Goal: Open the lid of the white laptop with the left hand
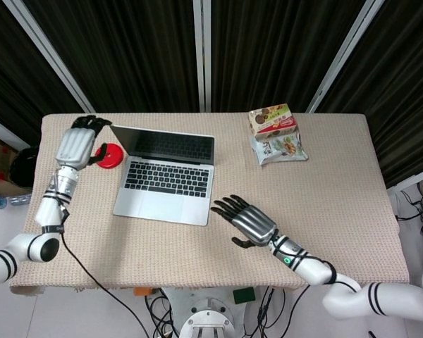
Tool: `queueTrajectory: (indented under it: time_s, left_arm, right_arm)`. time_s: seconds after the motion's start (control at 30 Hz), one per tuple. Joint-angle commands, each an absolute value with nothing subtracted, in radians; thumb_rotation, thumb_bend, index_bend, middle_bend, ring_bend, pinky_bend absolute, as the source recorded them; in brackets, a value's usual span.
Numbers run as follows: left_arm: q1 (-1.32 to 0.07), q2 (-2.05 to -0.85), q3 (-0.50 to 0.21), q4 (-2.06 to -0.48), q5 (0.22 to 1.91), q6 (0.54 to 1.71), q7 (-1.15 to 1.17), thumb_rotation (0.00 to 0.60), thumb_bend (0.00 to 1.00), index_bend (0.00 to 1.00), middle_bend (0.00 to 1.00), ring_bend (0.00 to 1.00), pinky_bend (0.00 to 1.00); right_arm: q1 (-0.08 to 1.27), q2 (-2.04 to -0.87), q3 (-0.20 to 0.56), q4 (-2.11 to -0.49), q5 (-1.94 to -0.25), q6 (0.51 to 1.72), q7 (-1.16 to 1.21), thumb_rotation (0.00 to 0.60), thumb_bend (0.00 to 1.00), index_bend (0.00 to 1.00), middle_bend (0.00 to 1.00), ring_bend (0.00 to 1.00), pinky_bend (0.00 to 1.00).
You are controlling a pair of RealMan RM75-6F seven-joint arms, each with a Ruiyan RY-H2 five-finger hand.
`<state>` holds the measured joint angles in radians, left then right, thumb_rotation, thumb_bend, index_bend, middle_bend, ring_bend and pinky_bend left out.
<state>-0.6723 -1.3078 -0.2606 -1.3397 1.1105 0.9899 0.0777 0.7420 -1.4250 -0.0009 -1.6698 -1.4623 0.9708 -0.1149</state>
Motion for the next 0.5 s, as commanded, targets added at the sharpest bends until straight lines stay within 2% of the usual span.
queueTrajectory:
  time_s: [0.03,0.23,0.5]
  left_arm:
    - [-0.527,-1.195,-0.163,-1.544,1.117,1.109,0.145,0.6,0.29,0.22,0.19,0.11,0.12]
    - [-0.356,-1.187,-0.057,-1.604,1.236,1.331,0.141,0.6,0.26,0.22,0.19,0.11,0.12]
    - [-0.175,-1.196,0.029,-1.625,1.38,1.576,0.112,0.6,0.26,0.22,0.19,0.11,0.11]
  right_arm:
    - [0.606,-1.25,-0.082,-1.753,-1.546,1.152,-0.111,0.6,0.23,0.0,0.01,0.0,0.0]
    - [0.417,-1.076,-0.163,-1.749,-1.622,1.405,-0.044,0.6,0.23,0.0,0.01,0.0,0.0]
    - [0.219,-1.03,-0.202,-1.645,-1.651,1.621,0.105,0.6,0.24,0.0,0.01,0.0,0.0]
